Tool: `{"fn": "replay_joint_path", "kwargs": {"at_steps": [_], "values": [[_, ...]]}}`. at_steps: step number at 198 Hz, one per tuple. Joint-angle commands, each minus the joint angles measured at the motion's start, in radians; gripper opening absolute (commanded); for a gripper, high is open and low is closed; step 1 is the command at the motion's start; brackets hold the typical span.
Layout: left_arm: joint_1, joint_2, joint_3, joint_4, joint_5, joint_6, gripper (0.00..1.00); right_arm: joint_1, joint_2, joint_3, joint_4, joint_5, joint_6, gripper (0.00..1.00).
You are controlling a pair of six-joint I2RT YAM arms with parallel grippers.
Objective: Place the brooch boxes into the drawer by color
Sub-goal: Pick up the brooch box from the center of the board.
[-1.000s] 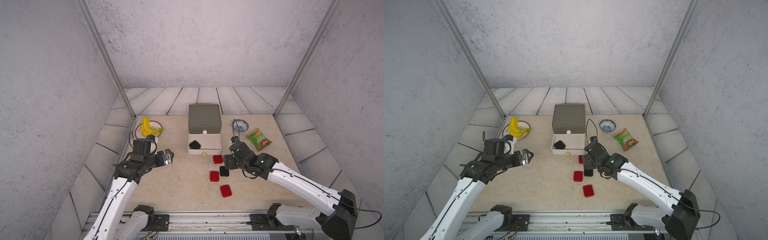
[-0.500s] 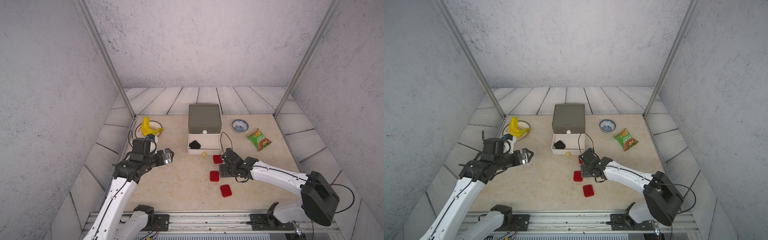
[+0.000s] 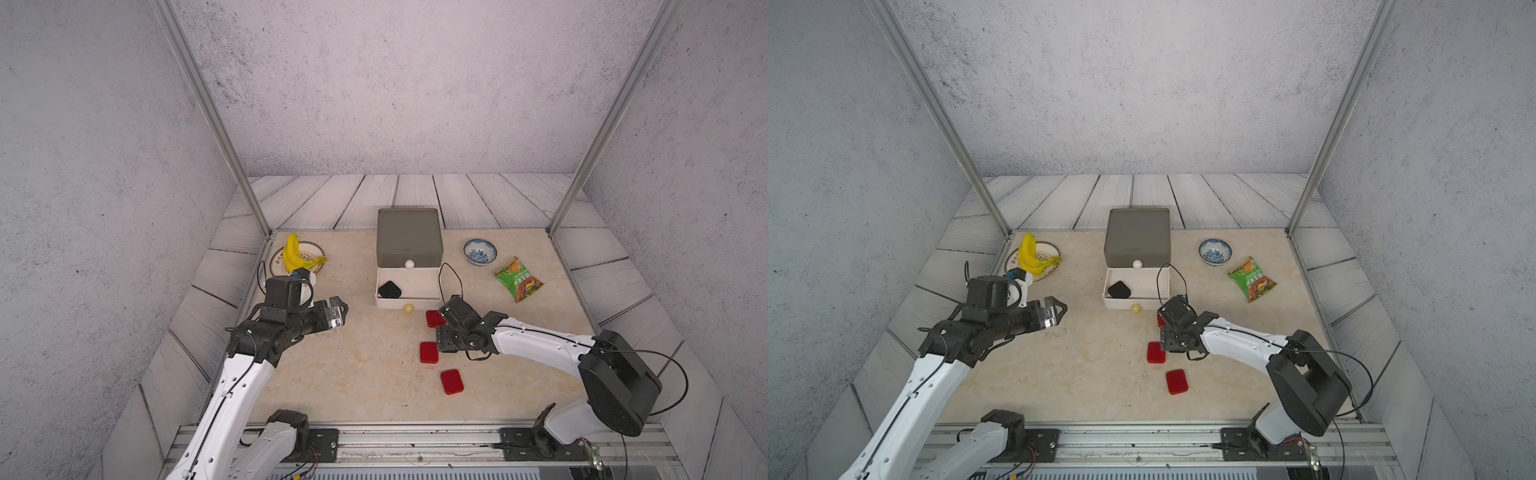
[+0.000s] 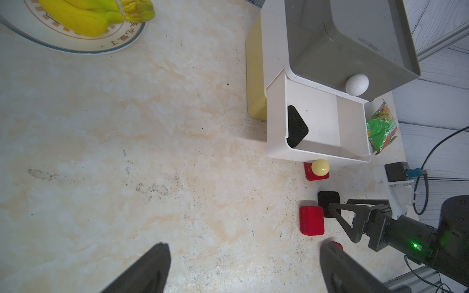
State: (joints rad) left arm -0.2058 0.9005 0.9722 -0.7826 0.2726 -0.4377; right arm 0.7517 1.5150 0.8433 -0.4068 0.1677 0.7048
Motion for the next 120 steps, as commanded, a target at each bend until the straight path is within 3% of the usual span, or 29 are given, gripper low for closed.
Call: {"fn": "replay_joint_path", "kwargs": {"at_steps": [1,120], "values": [[-0.003,0.000,0.008,-0.003,-0.013,0.007,0.98,-0.015,0.023,0.002,0.008,0.012,-0.009,0.82],[-0.003,0.021,0.000,0.012,-0.015,0.009,0.98,-0.027,0.094,0.019,0.023,-0.036,-0.018,0.74]]}}
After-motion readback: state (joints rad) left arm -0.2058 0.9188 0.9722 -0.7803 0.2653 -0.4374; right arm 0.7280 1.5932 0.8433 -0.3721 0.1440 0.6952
